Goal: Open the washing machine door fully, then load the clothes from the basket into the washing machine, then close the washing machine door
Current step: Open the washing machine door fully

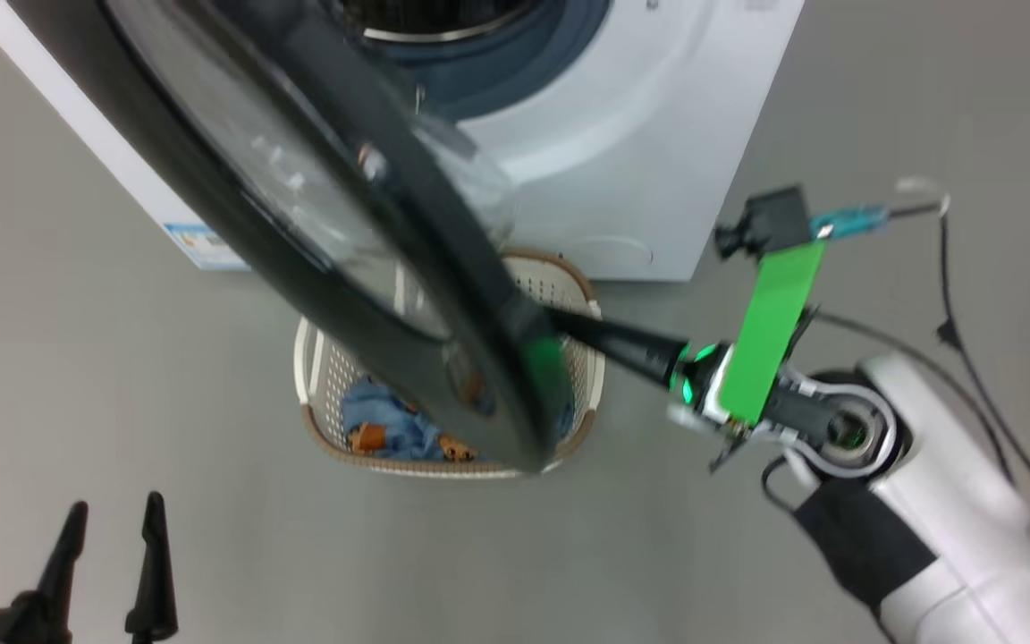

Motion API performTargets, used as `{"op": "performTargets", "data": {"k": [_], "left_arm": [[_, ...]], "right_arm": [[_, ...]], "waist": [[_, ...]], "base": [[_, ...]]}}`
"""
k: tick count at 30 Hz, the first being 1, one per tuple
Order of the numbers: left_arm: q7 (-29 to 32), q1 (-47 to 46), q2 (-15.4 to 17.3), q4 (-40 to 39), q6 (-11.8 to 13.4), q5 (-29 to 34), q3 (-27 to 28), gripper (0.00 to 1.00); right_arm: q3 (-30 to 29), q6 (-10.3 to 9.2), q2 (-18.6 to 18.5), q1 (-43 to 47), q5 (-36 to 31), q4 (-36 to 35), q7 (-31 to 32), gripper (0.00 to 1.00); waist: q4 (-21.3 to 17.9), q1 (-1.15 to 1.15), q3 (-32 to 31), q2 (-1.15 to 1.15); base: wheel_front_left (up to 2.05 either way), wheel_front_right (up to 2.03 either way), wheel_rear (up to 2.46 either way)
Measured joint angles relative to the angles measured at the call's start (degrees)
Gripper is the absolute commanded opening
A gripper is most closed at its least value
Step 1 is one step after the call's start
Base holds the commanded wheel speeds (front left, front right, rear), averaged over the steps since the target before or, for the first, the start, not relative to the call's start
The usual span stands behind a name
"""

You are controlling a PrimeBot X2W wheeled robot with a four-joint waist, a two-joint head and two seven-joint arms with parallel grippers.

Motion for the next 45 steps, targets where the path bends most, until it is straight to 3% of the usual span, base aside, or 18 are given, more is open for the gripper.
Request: {"op": "performTargets", "data": {"k": [16,29,45], "left_arm": [[0.0,2.7,-1.1,0.8,0.0,1.0,-1.0,1.0],[0.0,2.8,-1.4,0.8,0.0,1.4,-2.3,1.0],[0.0,2.7,-1.6,1.1,0.0,1.3,-3.6,1.0]], "right_arm": [[6.2,-0.01,4.8,5.7,-2.4,0.6,-4.6,0.0],[10.7,-0.01,6.8,6.5,-2.2,2.2,-7.8,0.0],[19.2,-0.01,7.5,6.5,0.4,4.5,-18.2,0.0]], "waist": [[2.2,0.0,-8.4,0.0],[5.6,0.0,-10.5,0.0],[6.8,0.0,-11.3,0.0]], "base": [[0.0,0.0,0.0],[0.0,0.0,0.0],[0.0,0.0,0.0]]}}
